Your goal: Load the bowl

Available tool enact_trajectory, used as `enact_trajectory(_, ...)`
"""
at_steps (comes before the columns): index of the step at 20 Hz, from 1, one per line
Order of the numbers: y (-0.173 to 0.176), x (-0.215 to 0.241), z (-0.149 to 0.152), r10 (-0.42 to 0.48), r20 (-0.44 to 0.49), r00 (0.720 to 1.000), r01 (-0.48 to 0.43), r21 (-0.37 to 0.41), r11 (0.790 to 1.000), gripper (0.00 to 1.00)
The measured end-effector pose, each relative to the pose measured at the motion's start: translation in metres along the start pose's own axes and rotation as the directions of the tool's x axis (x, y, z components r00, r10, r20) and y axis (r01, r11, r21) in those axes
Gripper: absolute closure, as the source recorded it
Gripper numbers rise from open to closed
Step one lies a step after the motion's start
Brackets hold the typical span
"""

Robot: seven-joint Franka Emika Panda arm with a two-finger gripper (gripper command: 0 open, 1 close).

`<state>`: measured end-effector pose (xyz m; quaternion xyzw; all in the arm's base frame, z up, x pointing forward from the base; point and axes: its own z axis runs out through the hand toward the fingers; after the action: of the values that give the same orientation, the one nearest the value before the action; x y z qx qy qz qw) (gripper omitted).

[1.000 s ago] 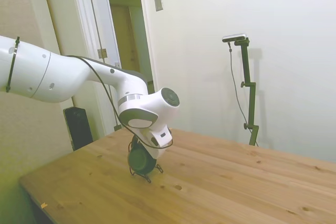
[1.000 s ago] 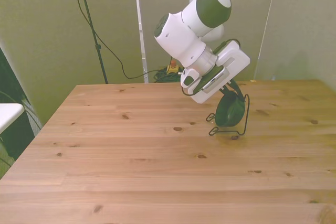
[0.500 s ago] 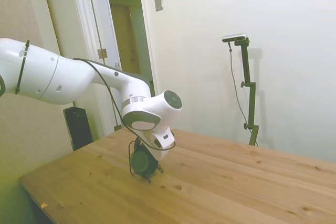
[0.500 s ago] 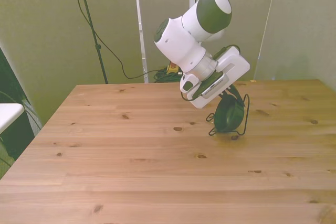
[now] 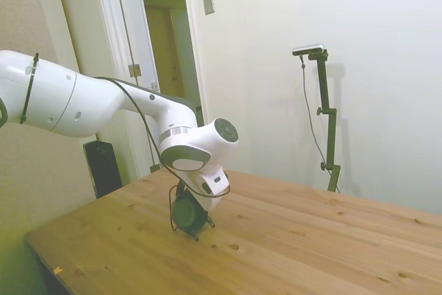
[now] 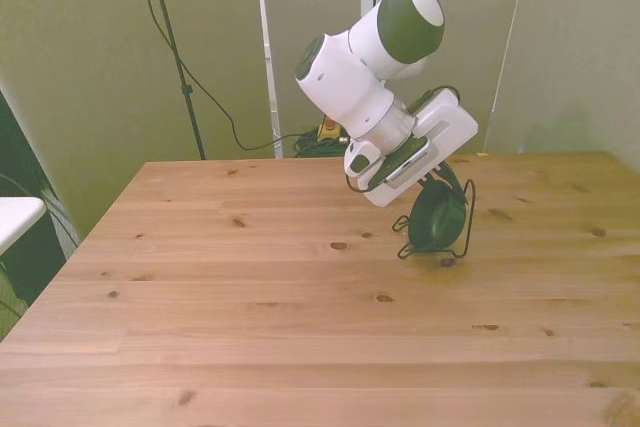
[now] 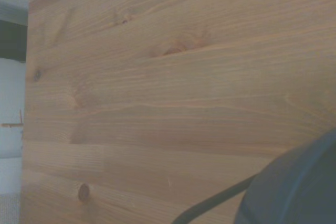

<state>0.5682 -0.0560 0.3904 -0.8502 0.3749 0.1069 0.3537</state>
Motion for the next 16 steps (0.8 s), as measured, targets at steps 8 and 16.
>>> enact_trajectory(8, -0.004, -0.003, 0.003, 0.002, -0.011, 1.0, -0.003, -0.024, 1.0, 0.0)
enact_trajectory(16, -0.014, -0.015, -0.012, 0.002, -0.067, 0.998, -0.006, -0.055, 0.998, 0.0)
